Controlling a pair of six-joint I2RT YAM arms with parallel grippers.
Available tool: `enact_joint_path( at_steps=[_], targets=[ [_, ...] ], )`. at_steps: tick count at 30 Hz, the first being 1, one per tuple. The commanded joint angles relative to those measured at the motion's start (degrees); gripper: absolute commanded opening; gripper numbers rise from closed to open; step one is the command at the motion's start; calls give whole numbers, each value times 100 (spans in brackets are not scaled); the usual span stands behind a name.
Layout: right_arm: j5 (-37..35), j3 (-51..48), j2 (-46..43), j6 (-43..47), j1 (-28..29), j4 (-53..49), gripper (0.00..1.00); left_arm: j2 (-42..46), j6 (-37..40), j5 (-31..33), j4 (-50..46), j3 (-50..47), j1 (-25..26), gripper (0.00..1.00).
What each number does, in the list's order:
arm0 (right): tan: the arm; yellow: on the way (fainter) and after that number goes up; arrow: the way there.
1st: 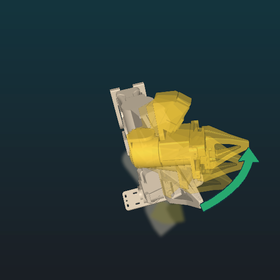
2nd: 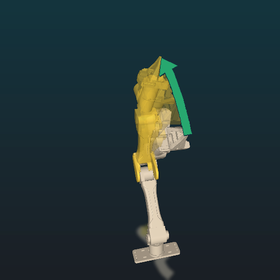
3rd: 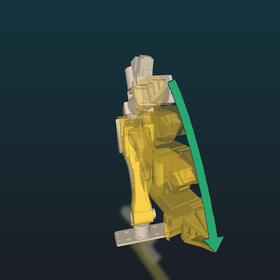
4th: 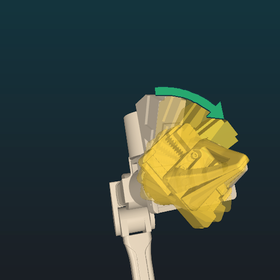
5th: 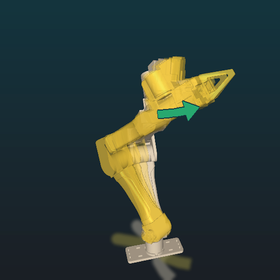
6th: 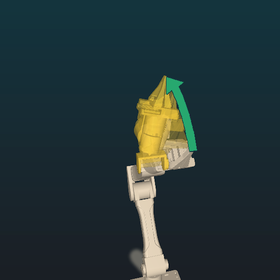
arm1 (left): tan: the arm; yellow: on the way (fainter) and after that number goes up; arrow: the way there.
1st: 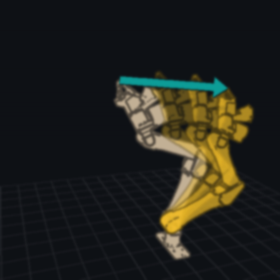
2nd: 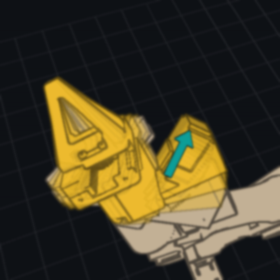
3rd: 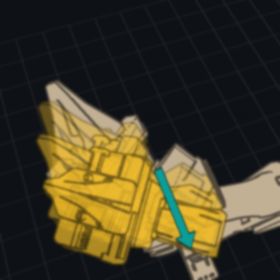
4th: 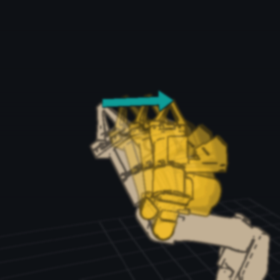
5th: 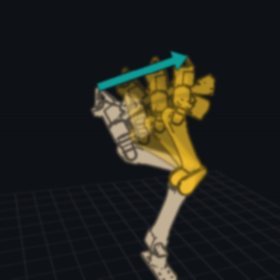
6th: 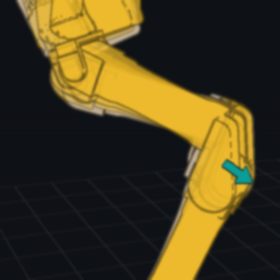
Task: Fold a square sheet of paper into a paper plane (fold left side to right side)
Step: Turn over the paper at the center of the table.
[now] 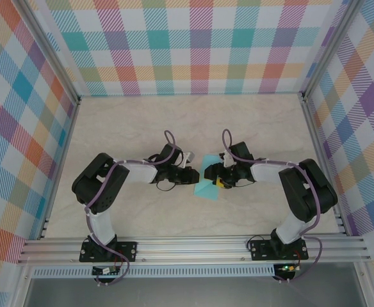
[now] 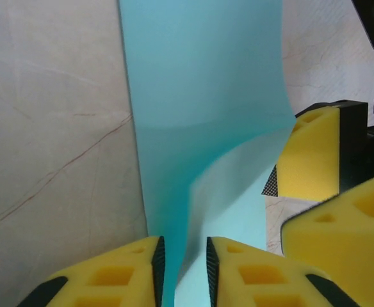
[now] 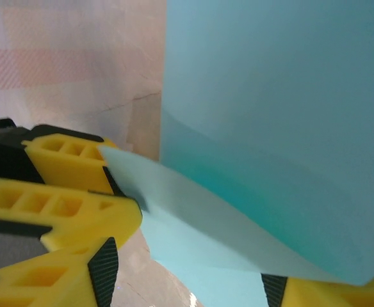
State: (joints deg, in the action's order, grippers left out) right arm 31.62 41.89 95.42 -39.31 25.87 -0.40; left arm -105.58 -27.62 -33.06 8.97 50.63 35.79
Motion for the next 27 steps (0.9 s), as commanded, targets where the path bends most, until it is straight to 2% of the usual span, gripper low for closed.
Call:
enact_joint_path(
  at_steps=[1,4,11,18,23,27],
  targets=[
    [266,154,166,-121,-17,411,53,429,52,114,-35,-130,-181,31],
    [236,173,129,-41,-16,436,46,715,47,183,-71,-258,-318,39],
    [149,127,-59,41,-21,706,44,1466,27,251,-139,-606,-638,52],
    [-31,250,13,91,-24,538,40,1920,55,350,-246,-782,-679,56],
    [-42,261,-119,211,-18,401,28,2185,51,359,-282,-914,-687,60],
    [-48,277,-437,350,-35,332,14,2620,16,520,-364,-1024,-687,69]
  ],
)
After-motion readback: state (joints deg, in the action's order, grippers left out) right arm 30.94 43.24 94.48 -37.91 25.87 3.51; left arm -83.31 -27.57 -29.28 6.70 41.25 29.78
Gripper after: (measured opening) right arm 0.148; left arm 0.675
